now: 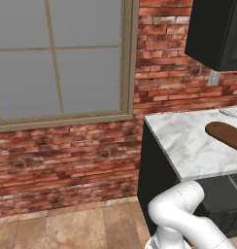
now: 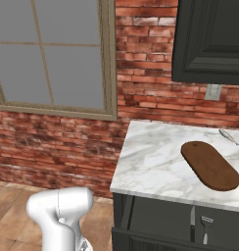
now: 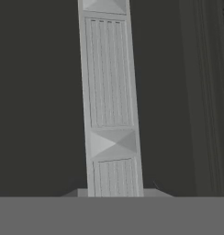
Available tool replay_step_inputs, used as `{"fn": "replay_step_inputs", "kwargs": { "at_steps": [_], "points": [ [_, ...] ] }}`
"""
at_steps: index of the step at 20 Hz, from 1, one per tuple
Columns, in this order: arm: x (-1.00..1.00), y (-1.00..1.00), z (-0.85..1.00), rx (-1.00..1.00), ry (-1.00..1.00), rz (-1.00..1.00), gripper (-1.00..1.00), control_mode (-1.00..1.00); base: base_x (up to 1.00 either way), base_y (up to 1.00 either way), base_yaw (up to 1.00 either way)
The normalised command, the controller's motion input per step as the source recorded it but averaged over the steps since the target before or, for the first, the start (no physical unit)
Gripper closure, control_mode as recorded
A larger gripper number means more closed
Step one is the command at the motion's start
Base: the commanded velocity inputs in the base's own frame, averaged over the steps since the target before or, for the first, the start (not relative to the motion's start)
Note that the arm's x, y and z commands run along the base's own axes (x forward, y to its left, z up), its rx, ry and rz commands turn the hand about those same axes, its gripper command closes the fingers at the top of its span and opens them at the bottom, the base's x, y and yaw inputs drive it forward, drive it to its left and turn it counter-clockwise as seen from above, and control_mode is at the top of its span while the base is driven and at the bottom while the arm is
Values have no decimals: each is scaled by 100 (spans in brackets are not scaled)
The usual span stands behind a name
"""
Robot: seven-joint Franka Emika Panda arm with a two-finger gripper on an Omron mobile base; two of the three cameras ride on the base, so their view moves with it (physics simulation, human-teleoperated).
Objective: Open the drawer on the right and place the cutting tools on the cutting board.
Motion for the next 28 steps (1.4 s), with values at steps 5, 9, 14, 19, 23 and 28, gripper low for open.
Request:
{"fn": "replay_step_inputs", "kwargs": {
  "at_steps": [5,9,14,19,23,28],
  "points": [
    [0,2,-4,0,0,0,100,-100,0,0,0],
    [0,2,-1,0,0,0,100,-100,0,0,0],
    [-7,0,0,0,0,0,100,-100,0,0,0],
    [-9,0,0,0,0,0,100,-100,0,0,0],
    [-6,0,0,0,0,0,100,-100,0,0,0],
    [-7,0,0,0,0,0,100,-100,0,0,0]
  ]
}}
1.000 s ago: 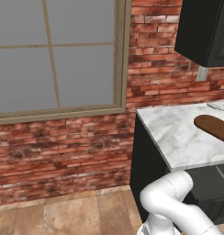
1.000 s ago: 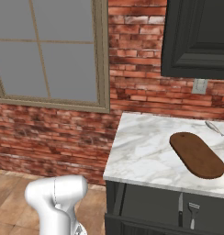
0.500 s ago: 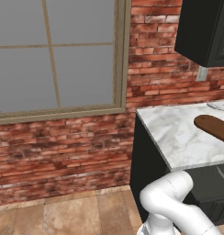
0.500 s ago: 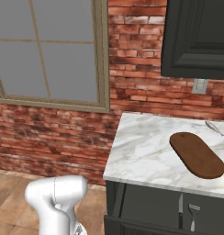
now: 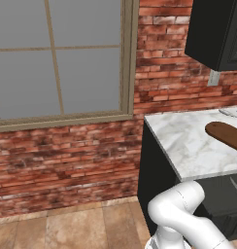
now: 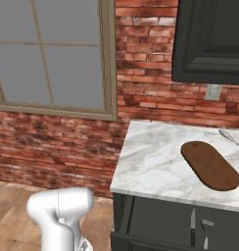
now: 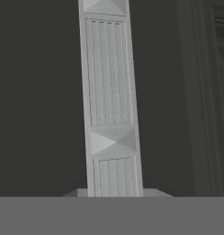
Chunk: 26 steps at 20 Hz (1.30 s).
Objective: Open the drawer on the right and place the cutting tools on the cutting board.
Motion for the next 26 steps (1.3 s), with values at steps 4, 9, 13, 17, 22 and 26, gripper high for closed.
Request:
{"fn": "replay_step_inputs", "kwargs": {
  "at_steps": [4,9,13,17,22,26],
  "points": [
    [-7,0,0,0,0,0,100,-100,0,0,0],
    [-12,0,0,0,0,0,100,-100,0,0,0],
    [-12,0,0,0,0,0,100,-100,0,0,0],
    [-10,0,0,0,0,0,100,-100,0,0,0],
    [-6,0,0,0,0,0,100,-100,0,0,0],
    [-3,0,0,0,0,0,100,-100,0,0,0]
  ]
}}
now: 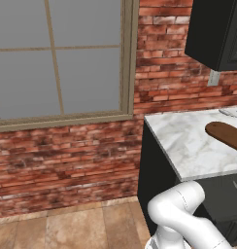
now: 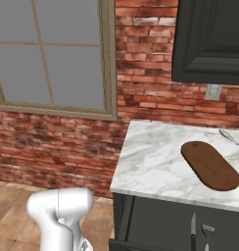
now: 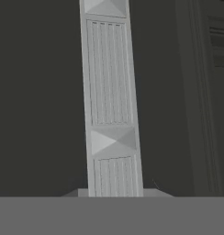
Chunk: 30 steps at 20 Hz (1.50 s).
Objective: Open the drawer on the right and place the cutting tools on the cutting board.
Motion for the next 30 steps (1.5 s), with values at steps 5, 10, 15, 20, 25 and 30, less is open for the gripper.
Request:
{"fn": "replay_step_inputs", "kwargs": {
  "at_steps": [5,10,15,20,25,30],
  "points": [
    [0,0,0,0,0,0,100,-100,0,0,0],
    [0,0,0,0,0,0,100,-100,0,0,0],
    [-3,0,0,0,0,0,100,-100,0,0,0],
    [-7,0,-1,0,0,0,-100,-100,0,0,0],
    [-2,8,-2,-2,0,0,-100,-100,0,0,0],
    [-3,0,0,0,0,0,-100,-100,0,0,0]
  ]
}}
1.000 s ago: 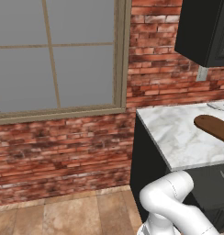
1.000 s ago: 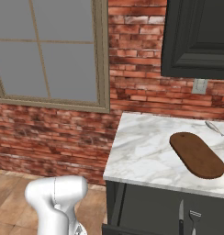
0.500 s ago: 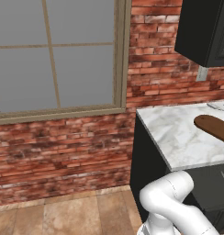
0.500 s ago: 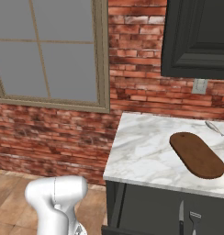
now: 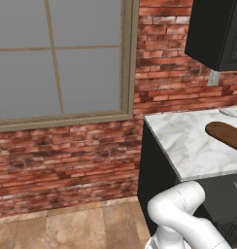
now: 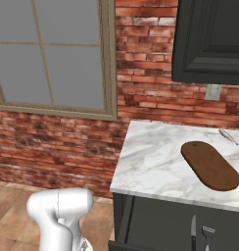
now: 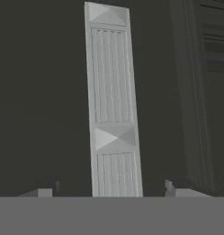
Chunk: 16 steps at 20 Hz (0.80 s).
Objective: Open the drawer on the right and place the cutting tools on the cutting board.
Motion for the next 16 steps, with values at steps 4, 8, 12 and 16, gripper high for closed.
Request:
{"fn": "replay_step_inputs", "kwargs": {
  "at_steps": [4,8,12,16],
  "points": [
    [0,0,0,0,0,0,-100,-100,0,0,0],
    [-2,0,0,-3,0,0,-100,-100,0,0,0],
    [-17,0,0,-4,-1,0,-100,-100,0,0,0],
    [-34,0,0,-6,-5,0,-100,-100,0,0,0]
  ]
}}
